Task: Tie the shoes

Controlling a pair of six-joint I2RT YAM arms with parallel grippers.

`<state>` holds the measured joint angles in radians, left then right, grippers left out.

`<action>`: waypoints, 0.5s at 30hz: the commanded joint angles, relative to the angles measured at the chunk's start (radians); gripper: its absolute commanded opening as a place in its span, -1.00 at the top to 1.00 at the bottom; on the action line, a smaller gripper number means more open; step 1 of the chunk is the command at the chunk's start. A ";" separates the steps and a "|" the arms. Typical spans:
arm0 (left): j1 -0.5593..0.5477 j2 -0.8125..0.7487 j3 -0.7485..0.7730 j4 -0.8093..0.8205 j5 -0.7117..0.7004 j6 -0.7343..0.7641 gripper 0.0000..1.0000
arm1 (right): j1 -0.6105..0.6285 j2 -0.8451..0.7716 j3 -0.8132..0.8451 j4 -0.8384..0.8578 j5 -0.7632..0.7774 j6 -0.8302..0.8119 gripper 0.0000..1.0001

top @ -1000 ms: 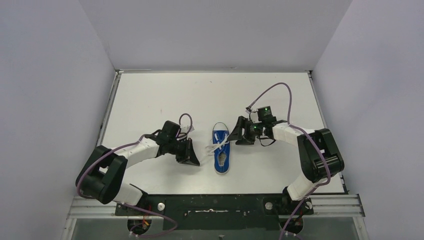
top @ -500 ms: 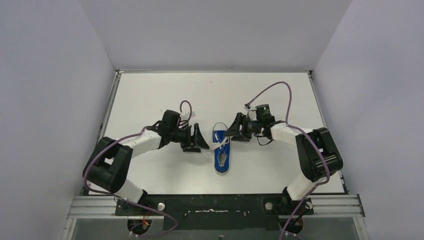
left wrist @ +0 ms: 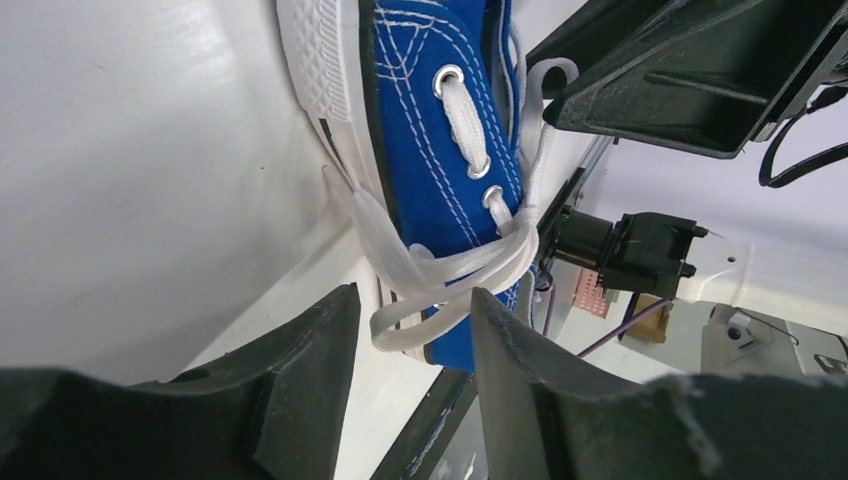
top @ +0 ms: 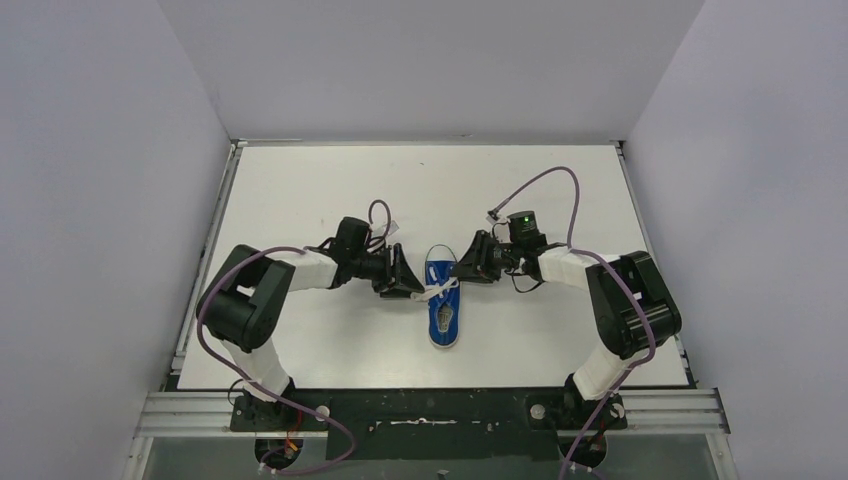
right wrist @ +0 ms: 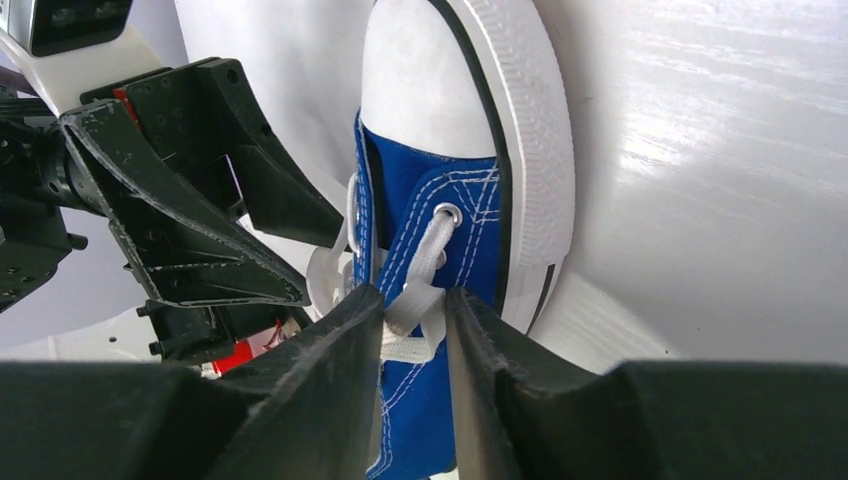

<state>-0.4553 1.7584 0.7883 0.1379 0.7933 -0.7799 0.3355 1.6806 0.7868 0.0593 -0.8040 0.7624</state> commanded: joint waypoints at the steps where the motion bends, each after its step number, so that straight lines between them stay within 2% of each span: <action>1: 0.007 0.016 0.049 0.031 0.032 0.021 0.22 | 0.006 -0.005 -0.008 0.056 0.005 0.003 0.50; 4: 0.011 0.022 0.043 0.029 0.018 0.019 0.47 | 0.006 -0.007 -0.001 0.042 0.010 0.009 0.72; 6: 0.017 0.033 0.048 0.029 0.015 0.010 0.72 | 0.004 -0.023 0.004 -0.004 0.036 -0.004 0.87; 8: 0.021 0.037 0.045 0.032 0.018 0.007 0.81 | 0.002 -0.044 0.009 -0.052 0.047 -0.033 1.00; 11: 0.021 0.021 0.035 -0.010 0.001 0.038 1.00 | -0.011 -0.056 0.022 -0.172 0.055 -0.086 1.00; 15: 0.021 0.018 -0.002 -0.096 -0.054 0.086 1.00 | -0.051 -0.044 0.009 -0.263 0.110 -0.135 1.00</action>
<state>-0.4385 1.7901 0.7967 0.1036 0.7795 -0.7536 0.3218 1.6726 0.7811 -0.0849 -0.7643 0.7025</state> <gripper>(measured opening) 0.006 0.034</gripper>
